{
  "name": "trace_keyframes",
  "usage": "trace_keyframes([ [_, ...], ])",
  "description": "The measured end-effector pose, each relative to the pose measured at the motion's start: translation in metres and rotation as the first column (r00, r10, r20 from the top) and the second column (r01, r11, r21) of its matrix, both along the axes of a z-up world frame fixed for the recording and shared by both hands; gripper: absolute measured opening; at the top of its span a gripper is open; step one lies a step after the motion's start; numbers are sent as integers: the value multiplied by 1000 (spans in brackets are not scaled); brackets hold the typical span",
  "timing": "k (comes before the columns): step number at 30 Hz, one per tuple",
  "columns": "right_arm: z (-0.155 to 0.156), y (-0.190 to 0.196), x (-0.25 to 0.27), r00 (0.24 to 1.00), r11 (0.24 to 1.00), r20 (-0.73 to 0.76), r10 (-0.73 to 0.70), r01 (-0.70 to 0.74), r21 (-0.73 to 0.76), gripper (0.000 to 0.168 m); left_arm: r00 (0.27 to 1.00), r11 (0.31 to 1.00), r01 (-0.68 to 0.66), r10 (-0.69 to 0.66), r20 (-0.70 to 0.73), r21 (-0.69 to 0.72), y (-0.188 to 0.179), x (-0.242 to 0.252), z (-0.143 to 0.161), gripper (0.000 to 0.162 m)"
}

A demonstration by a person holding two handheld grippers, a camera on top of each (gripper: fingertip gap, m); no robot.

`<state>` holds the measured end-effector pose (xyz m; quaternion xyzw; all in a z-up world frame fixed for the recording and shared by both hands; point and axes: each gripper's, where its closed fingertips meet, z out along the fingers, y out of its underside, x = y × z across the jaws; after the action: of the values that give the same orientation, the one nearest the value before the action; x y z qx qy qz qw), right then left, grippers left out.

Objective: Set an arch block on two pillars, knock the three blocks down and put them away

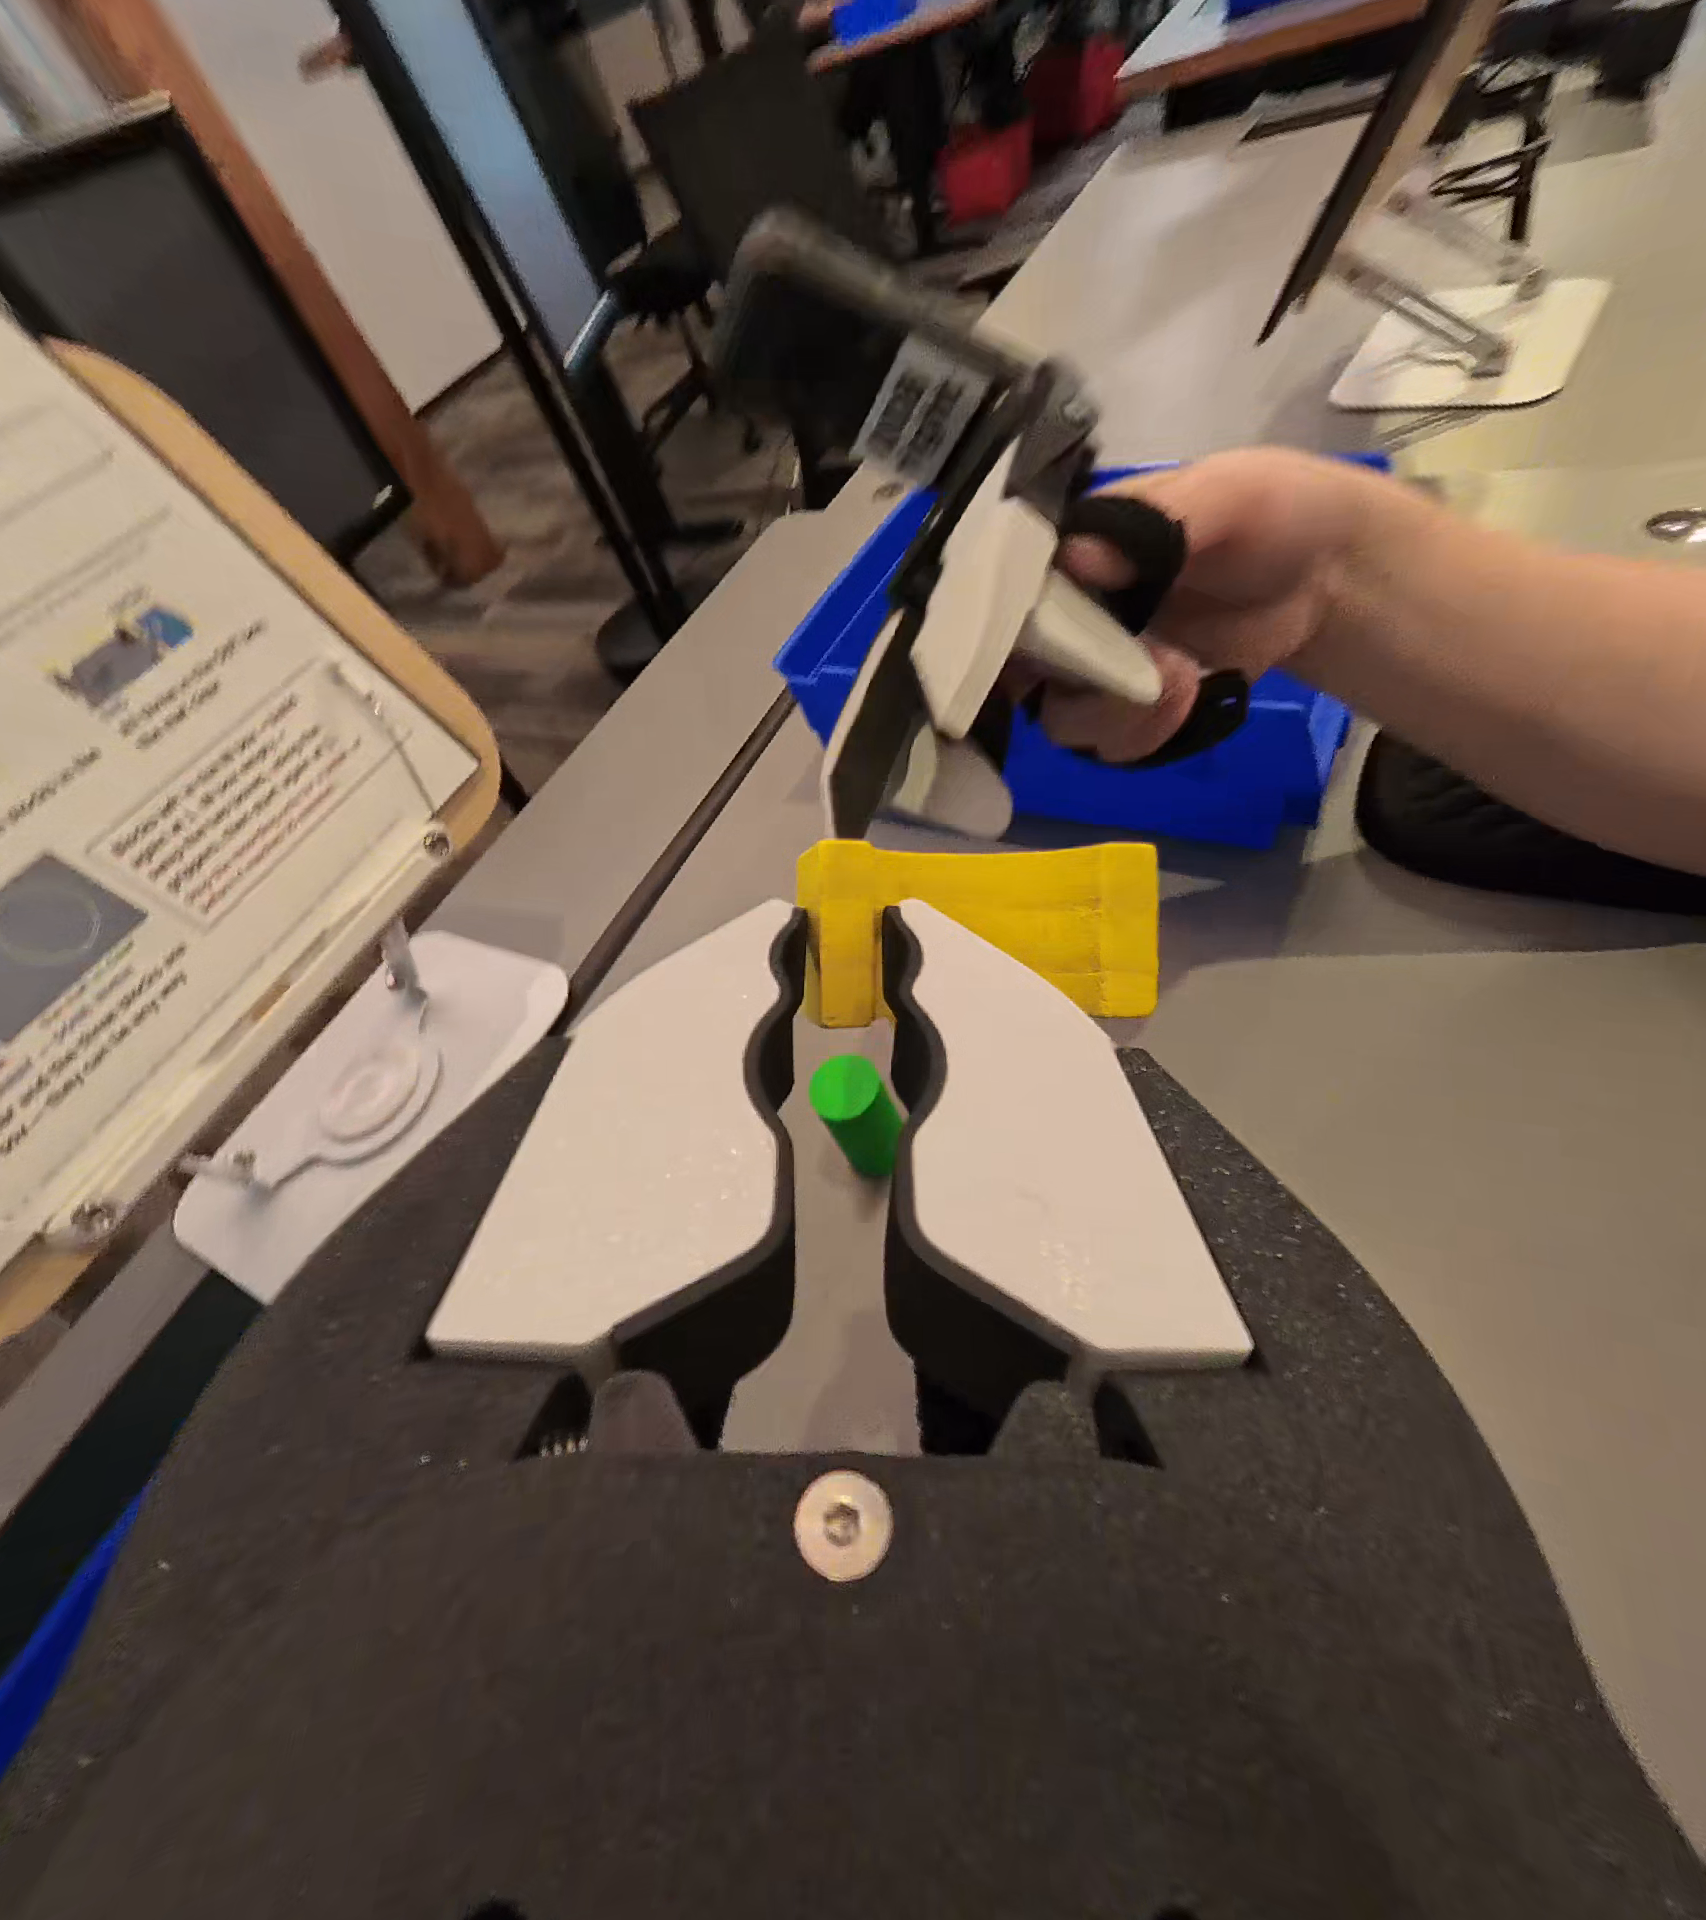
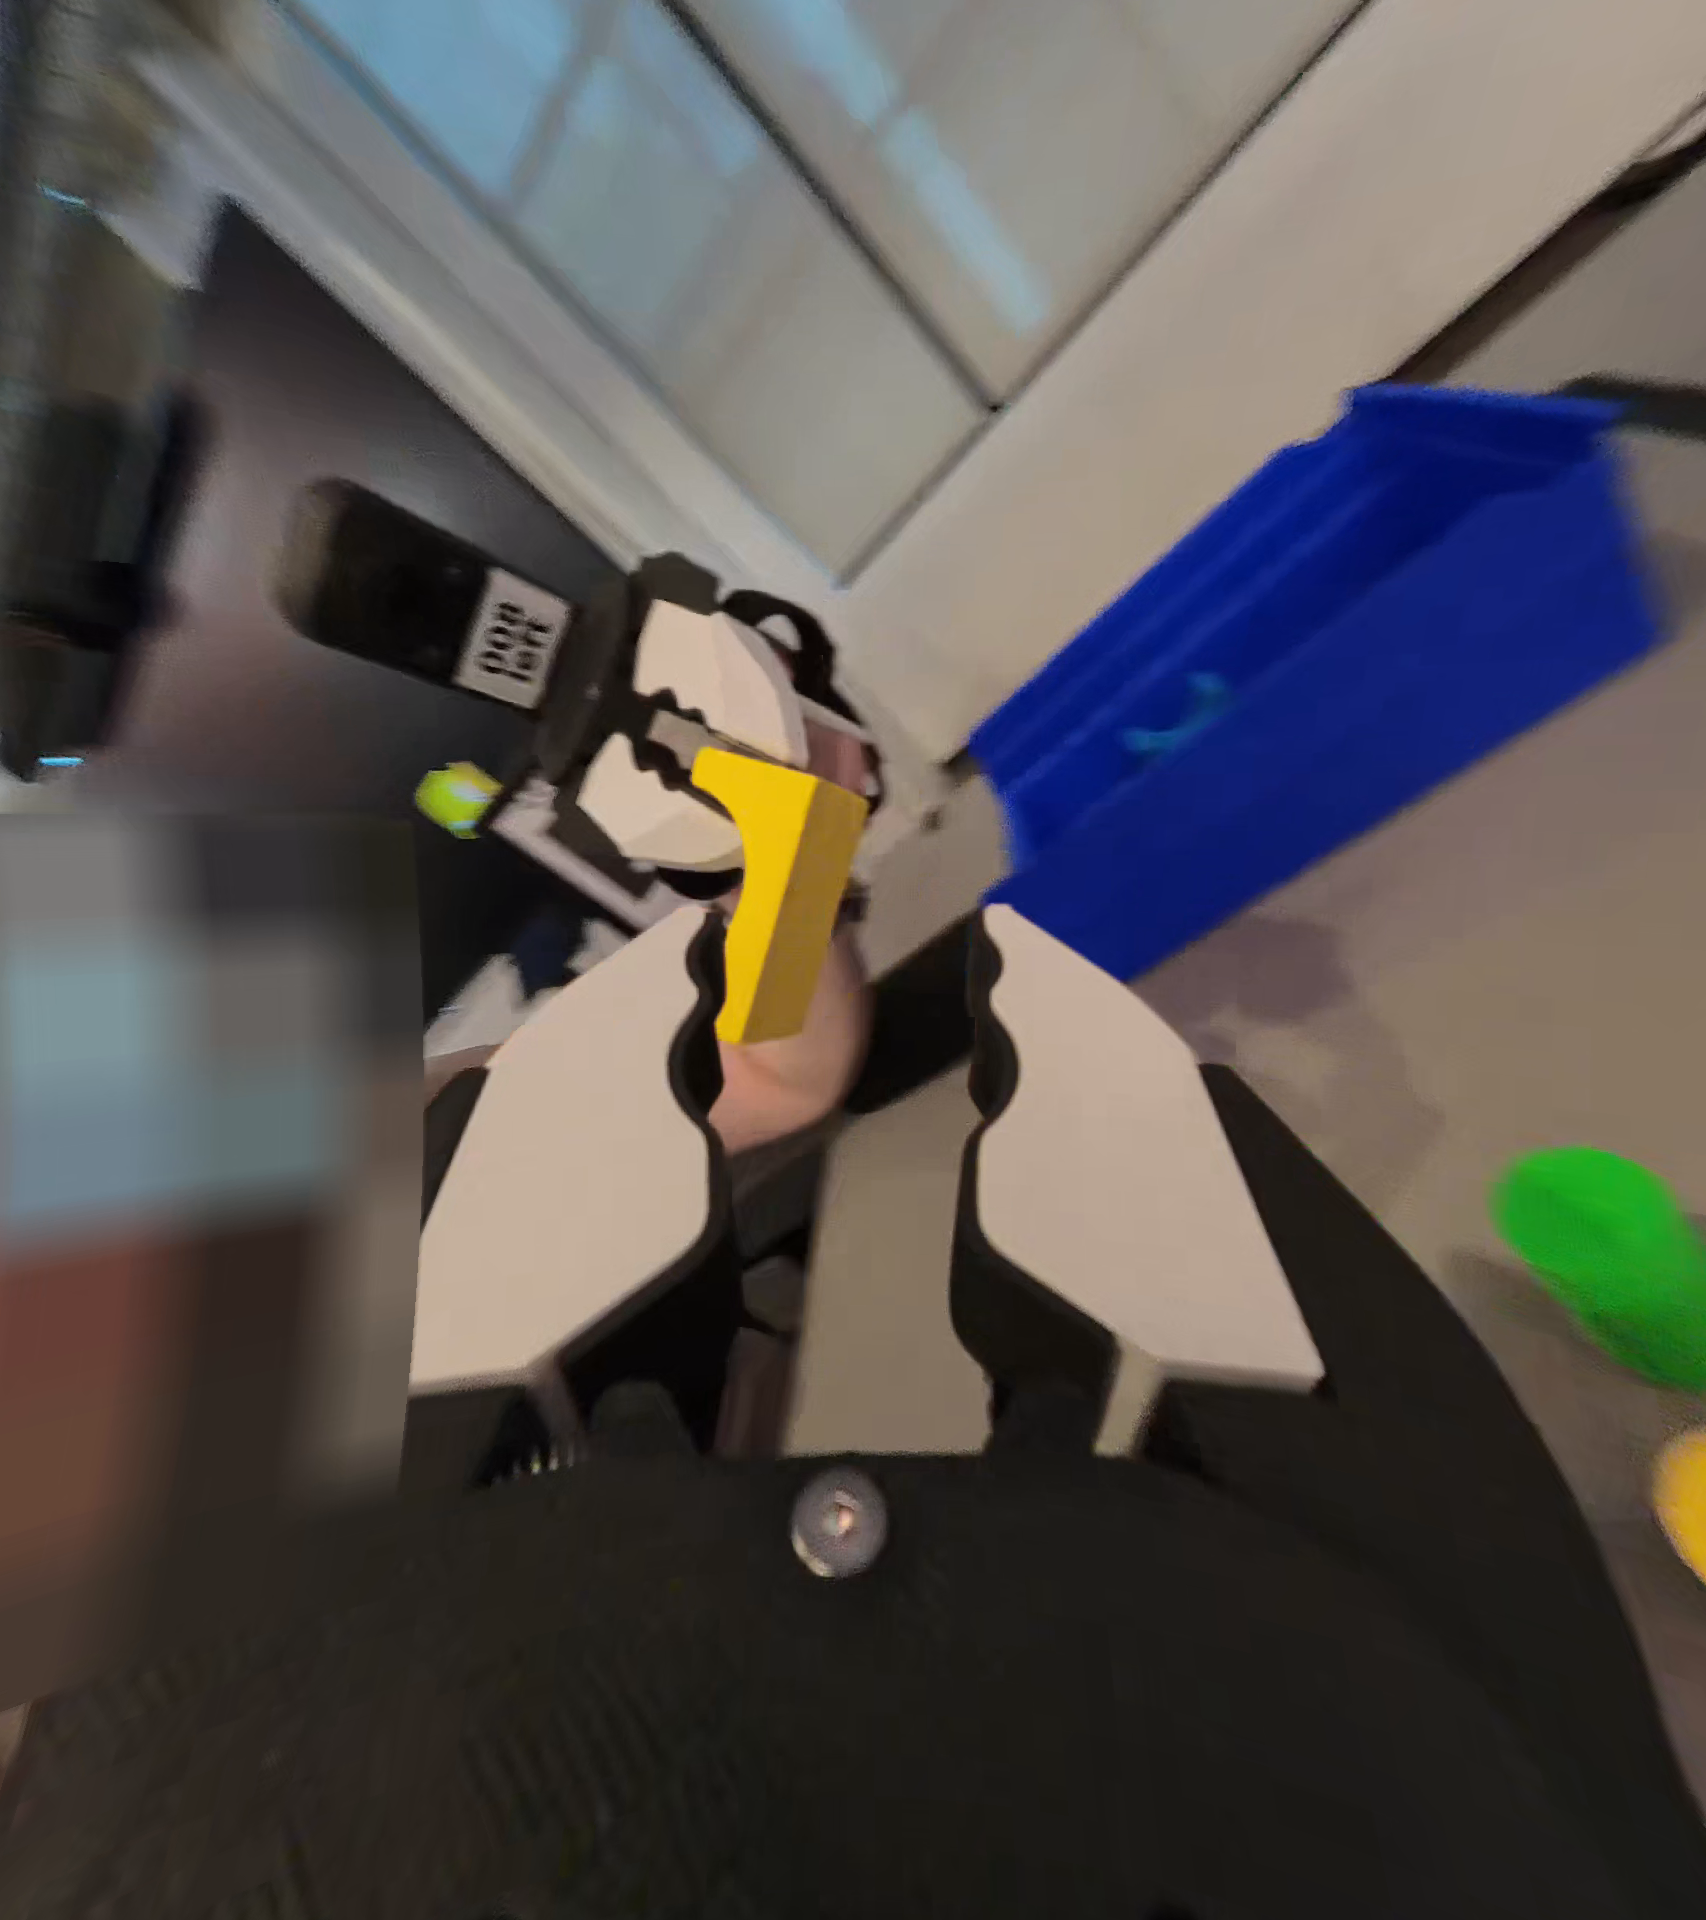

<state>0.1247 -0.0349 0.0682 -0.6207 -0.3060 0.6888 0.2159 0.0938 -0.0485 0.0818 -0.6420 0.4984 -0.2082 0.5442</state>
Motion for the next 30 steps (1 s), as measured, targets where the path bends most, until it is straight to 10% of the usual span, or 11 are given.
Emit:
trace_keyframes([
  [16, 40, -91, -31, 792, 843, -415, 448, -528, -96, 42, 960, 970, 209, -228, 161, 126, -51, 6, 37, 13],
  [30, 2, -33, -22, 983, 985, -82, 163, -158, 65, 36, 980, 989, 8, -37, 194, 149, -22, -28, 46, 23],
])
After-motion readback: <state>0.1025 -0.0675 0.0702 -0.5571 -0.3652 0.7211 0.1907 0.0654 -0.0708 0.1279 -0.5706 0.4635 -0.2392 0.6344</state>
